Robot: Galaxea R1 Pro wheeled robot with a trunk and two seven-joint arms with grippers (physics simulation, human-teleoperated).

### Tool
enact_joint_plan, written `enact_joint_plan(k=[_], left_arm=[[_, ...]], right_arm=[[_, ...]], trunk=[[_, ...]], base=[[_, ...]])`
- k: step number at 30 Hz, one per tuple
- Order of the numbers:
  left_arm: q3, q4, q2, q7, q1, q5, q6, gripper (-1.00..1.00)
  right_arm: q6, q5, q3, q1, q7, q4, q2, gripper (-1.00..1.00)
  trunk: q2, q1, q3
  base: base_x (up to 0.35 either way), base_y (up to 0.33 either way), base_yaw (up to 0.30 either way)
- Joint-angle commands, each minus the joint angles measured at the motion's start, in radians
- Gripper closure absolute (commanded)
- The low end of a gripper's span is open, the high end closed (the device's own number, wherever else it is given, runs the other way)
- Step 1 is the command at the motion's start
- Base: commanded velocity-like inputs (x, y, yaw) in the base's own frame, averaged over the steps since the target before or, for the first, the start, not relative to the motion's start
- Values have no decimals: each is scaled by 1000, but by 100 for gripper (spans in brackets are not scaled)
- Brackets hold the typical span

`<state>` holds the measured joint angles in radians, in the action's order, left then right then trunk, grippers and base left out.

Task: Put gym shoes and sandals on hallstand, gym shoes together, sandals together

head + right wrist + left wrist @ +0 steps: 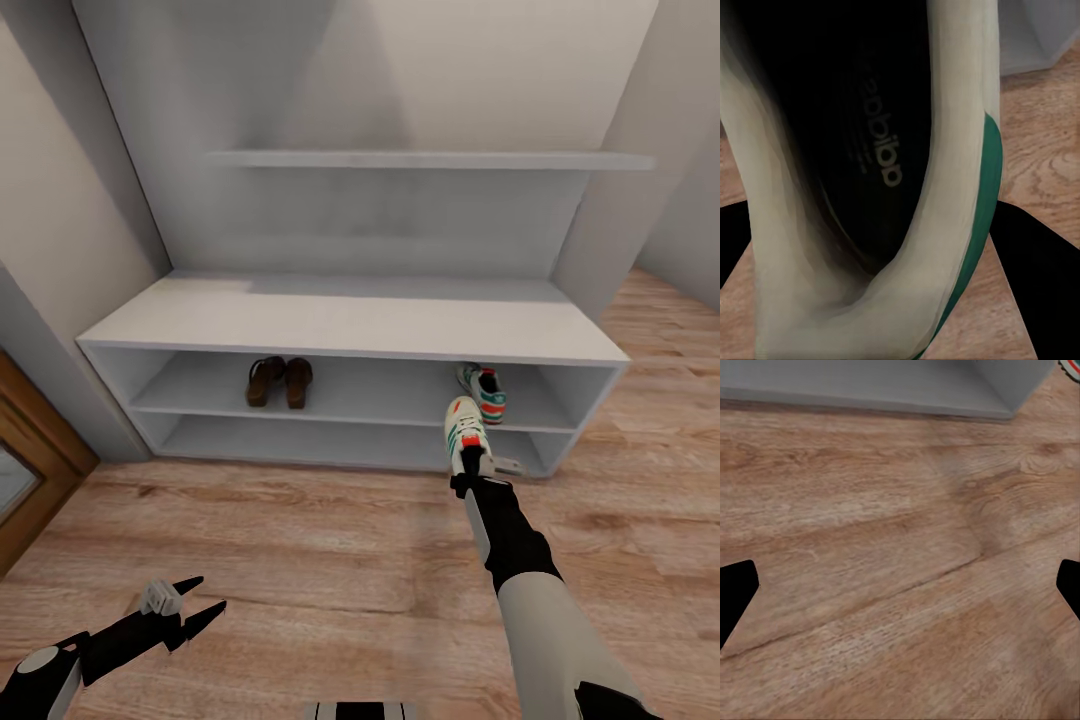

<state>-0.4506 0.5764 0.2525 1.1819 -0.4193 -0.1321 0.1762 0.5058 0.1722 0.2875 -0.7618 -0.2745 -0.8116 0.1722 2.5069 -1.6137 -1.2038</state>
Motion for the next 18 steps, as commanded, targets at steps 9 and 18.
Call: enact_joint_plan(k=[9,18], left_arm=[[-6,0,-1,4,-1,-9,10,-100],[-6,0,-1,6,-1,-9,10,-100]], right_arm=[[7,10,4,-1,3,-1,1,100],[7,10,4,-1,3,-1,1,100]], trunk=[[0,0,-1],[0,0,-1]], base=[[99,0,0],[159,0,0]])
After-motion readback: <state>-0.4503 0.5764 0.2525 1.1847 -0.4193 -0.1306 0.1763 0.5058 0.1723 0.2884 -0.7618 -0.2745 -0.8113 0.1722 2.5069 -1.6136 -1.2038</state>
